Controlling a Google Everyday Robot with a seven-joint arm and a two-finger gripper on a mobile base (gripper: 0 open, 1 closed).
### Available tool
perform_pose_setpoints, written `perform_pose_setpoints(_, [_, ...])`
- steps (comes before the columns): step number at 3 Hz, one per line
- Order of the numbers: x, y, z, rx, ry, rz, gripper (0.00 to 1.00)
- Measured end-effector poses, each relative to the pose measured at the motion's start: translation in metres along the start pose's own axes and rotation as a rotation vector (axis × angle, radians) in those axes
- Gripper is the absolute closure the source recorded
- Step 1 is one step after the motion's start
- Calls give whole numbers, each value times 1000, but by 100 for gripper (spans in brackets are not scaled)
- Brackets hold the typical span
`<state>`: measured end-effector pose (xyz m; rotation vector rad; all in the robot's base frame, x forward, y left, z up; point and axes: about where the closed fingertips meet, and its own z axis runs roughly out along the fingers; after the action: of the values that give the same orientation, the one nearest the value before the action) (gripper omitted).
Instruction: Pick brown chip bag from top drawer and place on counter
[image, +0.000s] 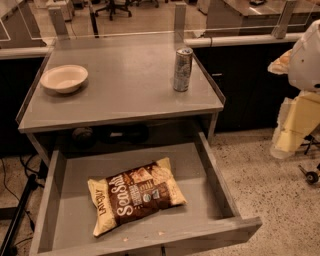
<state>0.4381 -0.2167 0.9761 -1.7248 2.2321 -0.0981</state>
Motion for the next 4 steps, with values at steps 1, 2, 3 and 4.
perform_pose_setpoints(1, [0,0,0,0,0,0,0])
perform_pose_setpoints(2, [-22,-3,7,-15,-23,-56,0])
perform_pose_setpoints(3, [-49,-2,21,-67,-64,-126,0])
perform_pose_setpoints(4, [-73,6,33,-112,-94,-193,0])
